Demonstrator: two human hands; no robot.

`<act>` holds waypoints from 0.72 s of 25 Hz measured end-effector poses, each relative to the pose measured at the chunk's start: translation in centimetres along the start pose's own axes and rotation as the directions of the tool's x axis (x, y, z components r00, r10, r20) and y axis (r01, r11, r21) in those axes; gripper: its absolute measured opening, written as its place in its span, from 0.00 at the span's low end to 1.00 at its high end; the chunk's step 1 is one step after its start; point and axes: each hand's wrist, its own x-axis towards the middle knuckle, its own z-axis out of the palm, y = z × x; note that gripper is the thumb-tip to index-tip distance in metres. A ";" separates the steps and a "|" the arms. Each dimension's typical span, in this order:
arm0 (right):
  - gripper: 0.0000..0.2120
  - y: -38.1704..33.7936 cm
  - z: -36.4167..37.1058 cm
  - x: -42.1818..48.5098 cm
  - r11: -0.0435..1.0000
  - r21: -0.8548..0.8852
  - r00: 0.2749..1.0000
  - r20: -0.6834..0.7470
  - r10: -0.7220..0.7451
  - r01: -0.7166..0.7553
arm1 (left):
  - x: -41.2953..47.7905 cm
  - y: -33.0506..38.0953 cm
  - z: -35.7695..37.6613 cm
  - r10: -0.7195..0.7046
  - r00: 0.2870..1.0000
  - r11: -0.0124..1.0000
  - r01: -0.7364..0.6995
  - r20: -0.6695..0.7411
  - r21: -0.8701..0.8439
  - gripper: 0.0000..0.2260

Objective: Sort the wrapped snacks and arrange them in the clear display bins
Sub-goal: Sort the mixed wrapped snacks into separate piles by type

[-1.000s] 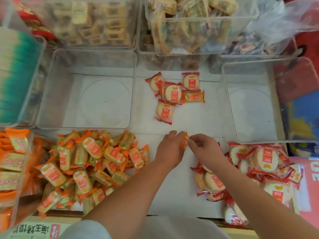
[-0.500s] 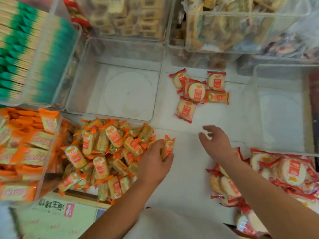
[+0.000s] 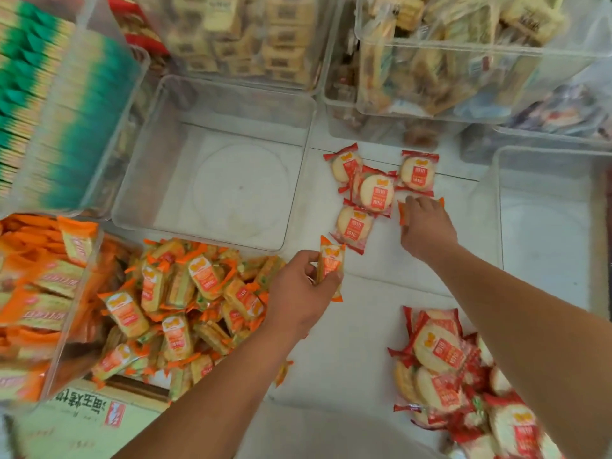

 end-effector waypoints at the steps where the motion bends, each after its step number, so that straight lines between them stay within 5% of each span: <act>1: 0.32 0.0 -0.1 -0.7 0.999 -0.046 1.000 -0.006 0.023 -0.023 | 0.1 0.1 0.1 -0.002 1.000 1.000 0.002 0.005 -0.007 0.11; 4: 0.24 0.3 0.4 -3.4 0.996 -0.054 0.997 0.037 0.069 -0.067 | -0.5 0.0 -0.5 -0.005 1.000 0.997 0.005 -0.002 -0.076 0.10; 7: 0.16 -1.5 0.6 -7.9 0.955 0.269 0.991 -0.014 0.136 -0.127 | -2.7 -1.4 -1.9 0.012 1.000 0.996 -0.011 0.012 -0.091 0.11; 12: 0.10 -10.1 1.7 -18.6 0.578 0.798 0.983 0.094 0.159 -0.170 | -9.3 -6.8 -5.1 -0.036 0.999 0.996 0.036 -0.005 -0.084 0.14; 14: 0.10 -12.8 4.5 -22.9 0.471 0.843 0.966 0.216 0.143 -0.259 | -12.2 -9.5 -6.5 -0.058 0.998 0.996 0.060 0.037 -0.067 0.14; 18: 0.20 -16.2 9.7 -28.2 0.458 0.790 0.913 0.361 0.188 -0.407 | -16.4 -14.6 -9.9 -0.133 0.991 0.991 0.133 0.007 0.033 0.10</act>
